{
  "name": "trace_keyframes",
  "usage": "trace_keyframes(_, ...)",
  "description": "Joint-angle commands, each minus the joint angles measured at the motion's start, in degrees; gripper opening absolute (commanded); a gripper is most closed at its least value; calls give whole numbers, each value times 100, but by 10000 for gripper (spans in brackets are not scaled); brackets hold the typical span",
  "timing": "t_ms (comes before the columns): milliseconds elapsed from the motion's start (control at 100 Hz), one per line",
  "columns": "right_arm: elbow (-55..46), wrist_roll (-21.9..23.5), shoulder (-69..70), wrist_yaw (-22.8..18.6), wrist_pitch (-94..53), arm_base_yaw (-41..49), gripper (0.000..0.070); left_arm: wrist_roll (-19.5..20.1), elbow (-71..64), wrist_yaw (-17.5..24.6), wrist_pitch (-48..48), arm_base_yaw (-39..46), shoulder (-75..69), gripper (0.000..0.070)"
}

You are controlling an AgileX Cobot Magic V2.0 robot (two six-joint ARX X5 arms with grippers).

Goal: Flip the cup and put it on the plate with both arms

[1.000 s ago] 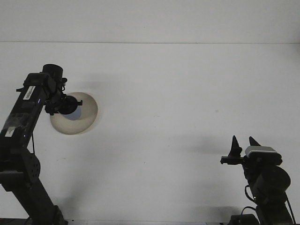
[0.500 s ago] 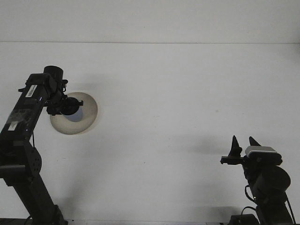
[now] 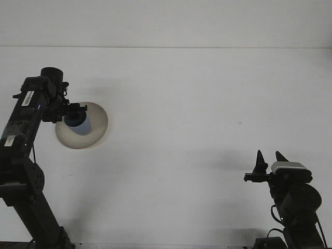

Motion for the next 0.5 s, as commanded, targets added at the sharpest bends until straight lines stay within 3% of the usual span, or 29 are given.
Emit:
trace_keyframes(0,4,-63,9,-2,48,4,375,-35,323,109,-127,15,-4,312)
trace_keyframes(490,4,-63,9,-2,46,4,375,-190,501,173,-302,-20,-1790,311)
